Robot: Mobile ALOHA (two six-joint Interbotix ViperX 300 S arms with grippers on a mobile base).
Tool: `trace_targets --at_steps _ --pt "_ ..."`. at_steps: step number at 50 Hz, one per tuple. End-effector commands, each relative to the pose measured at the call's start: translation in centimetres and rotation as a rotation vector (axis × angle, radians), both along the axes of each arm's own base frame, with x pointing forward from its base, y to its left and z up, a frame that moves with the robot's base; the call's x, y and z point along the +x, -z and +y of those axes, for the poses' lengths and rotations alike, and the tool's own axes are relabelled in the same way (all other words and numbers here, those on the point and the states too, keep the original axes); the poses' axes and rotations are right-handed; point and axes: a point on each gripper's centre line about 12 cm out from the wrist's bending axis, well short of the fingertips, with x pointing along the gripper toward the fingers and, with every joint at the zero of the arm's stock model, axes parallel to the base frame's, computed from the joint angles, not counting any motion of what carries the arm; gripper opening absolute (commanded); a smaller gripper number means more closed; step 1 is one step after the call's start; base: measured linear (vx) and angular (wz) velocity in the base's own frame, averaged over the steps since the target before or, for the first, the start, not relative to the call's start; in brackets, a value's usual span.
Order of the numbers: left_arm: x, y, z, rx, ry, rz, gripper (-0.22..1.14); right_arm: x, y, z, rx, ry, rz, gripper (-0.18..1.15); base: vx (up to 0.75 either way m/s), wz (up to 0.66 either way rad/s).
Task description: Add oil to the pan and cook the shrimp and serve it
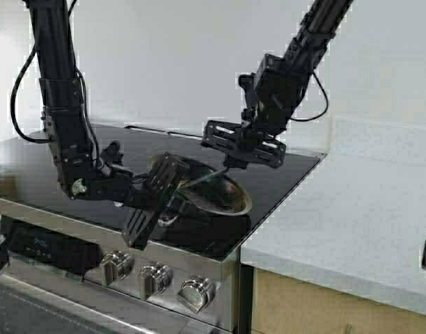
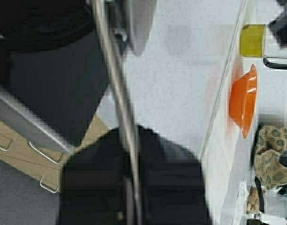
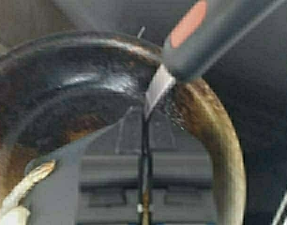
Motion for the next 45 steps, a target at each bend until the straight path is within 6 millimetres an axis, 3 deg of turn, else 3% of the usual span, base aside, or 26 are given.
trace_targets --at_steps 1,16,45 --pt "0.8 -2.2 -1.3 -0.04 0.037 -0.084 0.02 1.1 -3.4 1.0 -0.002 -0.041 -0.066 0.09 0.0 0.0" --pt "0.8 -2.2 -1.3 -0.04 0.038 -0.086 0.02 2.6 -5.9 0.3 -0.055 -0.082 -0.107 0.09 0.0 0.0" --pt "0.7 -2.1 -1.3 -0.039 0.037 -0.082 0.02 3.3 -7.8 0.7 -0.052 -0.099 -0.141 0.09 0.0 0.0"
